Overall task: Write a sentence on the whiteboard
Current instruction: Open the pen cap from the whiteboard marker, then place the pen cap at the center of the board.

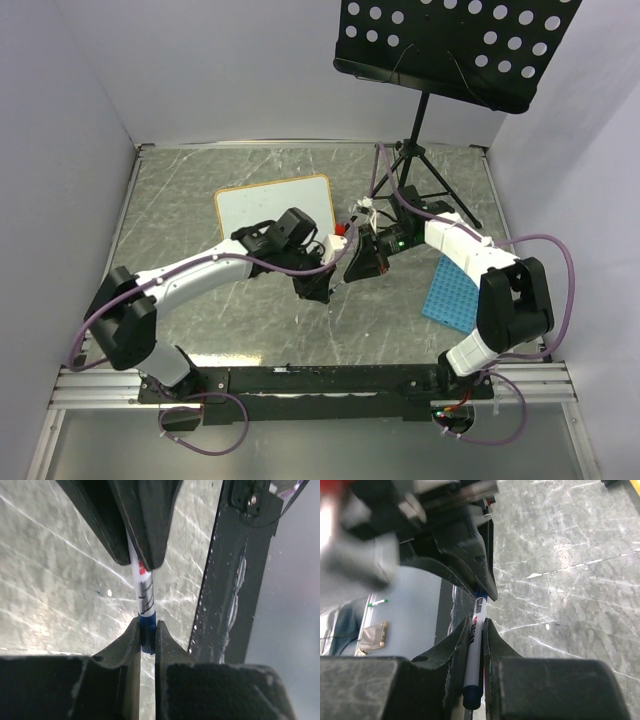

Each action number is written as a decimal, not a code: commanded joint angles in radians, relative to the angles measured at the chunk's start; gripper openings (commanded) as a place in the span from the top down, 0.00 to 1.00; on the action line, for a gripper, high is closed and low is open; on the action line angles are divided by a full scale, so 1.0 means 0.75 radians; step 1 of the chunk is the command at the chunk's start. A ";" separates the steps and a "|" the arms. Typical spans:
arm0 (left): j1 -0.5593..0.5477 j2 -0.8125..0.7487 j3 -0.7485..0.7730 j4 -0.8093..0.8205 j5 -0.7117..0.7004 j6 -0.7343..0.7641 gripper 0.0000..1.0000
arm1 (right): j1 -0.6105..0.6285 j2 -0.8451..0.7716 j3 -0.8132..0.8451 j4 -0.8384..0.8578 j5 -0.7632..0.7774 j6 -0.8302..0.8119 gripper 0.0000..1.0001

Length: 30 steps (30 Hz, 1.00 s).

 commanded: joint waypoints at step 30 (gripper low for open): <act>-0.048 0.076 -0.369 0.544 -0.664 -0.684 0.96 | -0.391 -0.439 -0.220 0.584 0.276 0.623 1.00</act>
